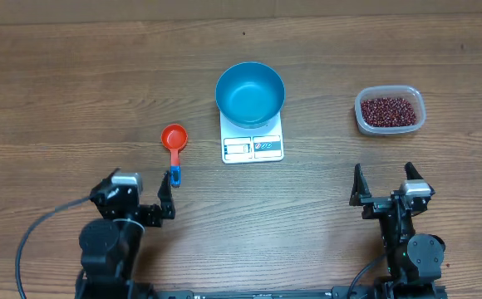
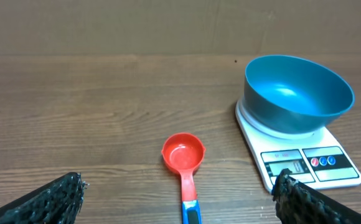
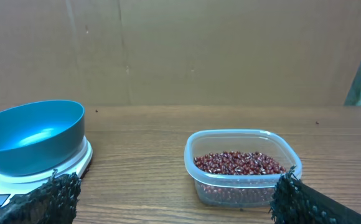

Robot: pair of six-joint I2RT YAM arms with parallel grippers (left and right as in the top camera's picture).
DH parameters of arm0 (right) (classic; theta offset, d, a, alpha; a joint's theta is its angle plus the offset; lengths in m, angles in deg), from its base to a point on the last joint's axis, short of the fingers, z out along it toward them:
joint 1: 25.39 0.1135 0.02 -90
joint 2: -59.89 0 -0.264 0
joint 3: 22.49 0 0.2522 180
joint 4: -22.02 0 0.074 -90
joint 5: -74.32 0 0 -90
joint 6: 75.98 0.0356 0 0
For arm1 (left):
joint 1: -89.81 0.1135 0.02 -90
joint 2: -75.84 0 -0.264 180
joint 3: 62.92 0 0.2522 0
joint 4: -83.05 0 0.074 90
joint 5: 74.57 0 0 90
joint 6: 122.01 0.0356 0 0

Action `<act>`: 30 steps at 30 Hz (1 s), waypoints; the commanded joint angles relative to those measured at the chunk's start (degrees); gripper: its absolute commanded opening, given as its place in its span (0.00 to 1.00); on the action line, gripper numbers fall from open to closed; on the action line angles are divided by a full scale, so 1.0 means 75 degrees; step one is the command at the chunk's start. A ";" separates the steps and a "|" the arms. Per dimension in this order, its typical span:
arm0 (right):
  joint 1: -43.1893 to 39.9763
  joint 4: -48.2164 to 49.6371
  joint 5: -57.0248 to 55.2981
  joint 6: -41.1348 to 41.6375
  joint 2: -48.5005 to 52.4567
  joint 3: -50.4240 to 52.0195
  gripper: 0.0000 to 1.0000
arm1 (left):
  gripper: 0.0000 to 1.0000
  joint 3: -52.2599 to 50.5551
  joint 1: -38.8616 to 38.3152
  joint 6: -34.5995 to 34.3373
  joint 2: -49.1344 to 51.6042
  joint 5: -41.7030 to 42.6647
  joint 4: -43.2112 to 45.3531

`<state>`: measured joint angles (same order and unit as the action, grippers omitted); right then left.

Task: Scoop item into bowl and weigh 150g on scale
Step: 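Move the left gripper forward over the red scoop's cup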

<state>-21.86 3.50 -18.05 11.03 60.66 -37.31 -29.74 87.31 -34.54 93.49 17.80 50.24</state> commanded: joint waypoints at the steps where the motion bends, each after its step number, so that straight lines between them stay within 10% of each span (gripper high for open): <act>1: 0.0064 0.0017 -0.0047 0.0055 -0.0082 0.0082 1.00 | 1.00 0.0796 0.0044 0.0178 0.0781 -0.0026 -0.0204; 30: 0.0064 0.0017 -0.0047 0.0055 -0.0082 0.0082 1.00 | 0.99 0.3424 0.0044 0.0181 0.4246 0.0009 -0.2122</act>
<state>-21.86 3.48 -18.05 11.01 60.66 -37.31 -6.66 87.31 -34.54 125.14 17.80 34.90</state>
